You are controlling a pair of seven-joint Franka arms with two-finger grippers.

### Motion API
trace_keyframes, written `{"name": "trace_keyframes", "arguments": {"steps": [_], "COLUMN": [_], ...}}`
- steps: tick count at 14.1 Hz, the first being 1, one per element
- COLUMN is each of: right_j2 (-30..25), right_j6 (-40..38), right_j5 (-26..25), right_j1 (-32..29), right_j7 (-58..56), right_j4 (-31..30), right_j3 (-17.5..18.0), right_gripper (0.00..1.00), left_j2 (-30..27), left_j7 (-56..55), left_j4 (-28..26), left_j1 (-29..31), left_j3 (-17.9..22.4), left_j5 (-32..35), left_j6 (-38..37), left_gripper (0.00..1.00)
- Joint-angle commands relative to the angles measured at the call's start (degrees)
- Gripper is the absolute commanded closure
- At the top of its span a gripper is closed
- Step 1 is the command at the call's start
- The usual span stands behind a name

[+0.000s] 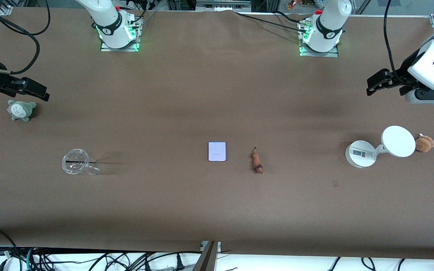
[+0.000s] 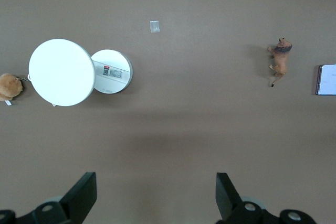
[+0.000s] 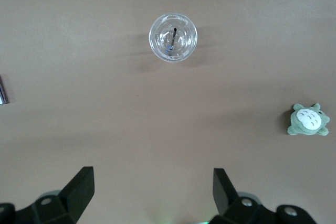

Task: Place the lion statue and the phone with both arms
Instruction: 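Move the left gripper toward the brown lion statue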

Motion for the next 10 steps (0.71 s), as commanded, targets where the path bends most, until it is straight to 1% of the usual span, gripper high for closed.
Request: {"name": "trace_keyframes", "arguments": {"steps": [1, 8, 9, 10], "right_j2": [0.2, 0.4, 0.4, 0.4], "right_j6": [-0.3, -0.1, -0.1, -0.1], "right_j5": [1.1, 1.0, 1.0, 1.0], "right_j1": [-0.3, -0.4, -0.4, -0.4], "right_j7": [-0.1, -0.1, -0.1, -0.1], "right_j4": [0.8, 0.8, 0.8, 0.8], "right_j3": [-0.1, -0.1, -0.2, -0.2], "right_gripper": [0.00, 0.00, 0.00, 0.00], "left_j2": [1.6, 3.4, 3.4, 3.4], "left_j7": [1.4, 2.3, 2.3, 2.2], "left_j4": [2.4, 3.2, 3.8, 6.5], "left_j1": [0.9, 0.2, 0.1, -0.2], "left_j3": [0.4, 0.3, 0.0, -0.1], "left_j5": [-1.3, -0.6, -0.5, 0.0], "left_j6": [-0.6, -1.5, -2.2, -4.8], "left_gripper": [0.00, 0.00, 0.00, 0.00]}}
